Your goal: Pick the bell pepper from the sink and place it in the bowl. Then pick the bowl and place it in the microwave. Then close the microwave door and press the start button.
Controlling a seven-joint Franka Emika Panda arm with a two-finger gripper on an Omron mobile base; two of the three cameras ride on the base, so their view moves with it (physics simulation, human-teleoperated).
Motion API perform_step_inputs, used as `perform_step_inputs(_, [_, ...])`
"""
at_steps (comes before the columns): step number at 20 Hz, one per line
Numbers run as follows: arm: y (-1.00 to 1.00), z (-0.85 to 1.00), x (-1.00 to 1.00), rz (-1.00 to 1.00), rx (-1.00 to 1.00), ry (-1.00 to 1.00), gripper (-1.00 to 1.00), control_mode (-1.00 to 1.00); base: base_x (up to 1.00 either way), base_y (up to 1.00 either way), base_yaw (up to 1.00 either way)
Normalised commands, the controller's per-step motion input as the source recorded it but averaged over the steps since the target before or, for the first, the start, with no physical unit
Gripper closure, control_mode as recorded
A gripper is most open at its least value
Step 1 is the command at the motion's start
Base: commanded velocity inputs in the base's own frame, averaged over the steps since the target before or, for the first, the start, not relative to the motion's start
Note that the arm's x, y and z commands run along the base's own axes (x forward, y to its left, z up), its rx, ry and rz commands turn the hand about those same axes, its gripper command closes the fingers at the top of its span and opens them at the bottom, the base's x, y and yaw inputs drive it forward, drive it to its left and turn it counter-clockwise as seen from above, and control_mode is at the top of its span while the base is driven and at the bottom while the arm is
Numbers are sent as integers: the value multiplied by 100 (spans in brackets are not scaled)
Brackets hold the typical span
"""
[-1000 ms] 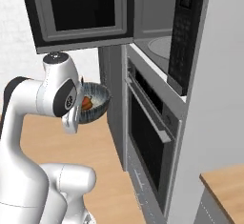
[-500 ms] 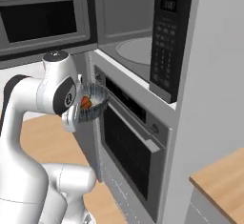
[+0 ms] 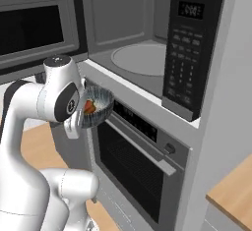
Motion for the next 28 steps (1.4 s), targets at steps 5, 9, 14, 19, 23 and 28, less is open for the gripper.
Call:
perform_step_inputs(5, [0, 0, 0, 0, 0, 0, 100, 100, 13, -12, -14])
perform_step_inputs(9, [0, 0, 0, 0, 0, 0, 100, 100, 1, 0, -24])
perform_step_inputs(14, [0, 0, 0, 0, 0, 0, 100, 100, 0, 0, -20])
perform_step_inputs(19, [2, 47, -1, -10, 0, -6, 100, -100, 0, 2, -3])
perform_step_inputs(23, [-3, 69, 0, -14, 0, -23, 100, -100, 0, 0, 0])
perform_step_inputs(28, [-1, 57, 16, -17, 0, -28, 100, -100, 0, 0, 0])
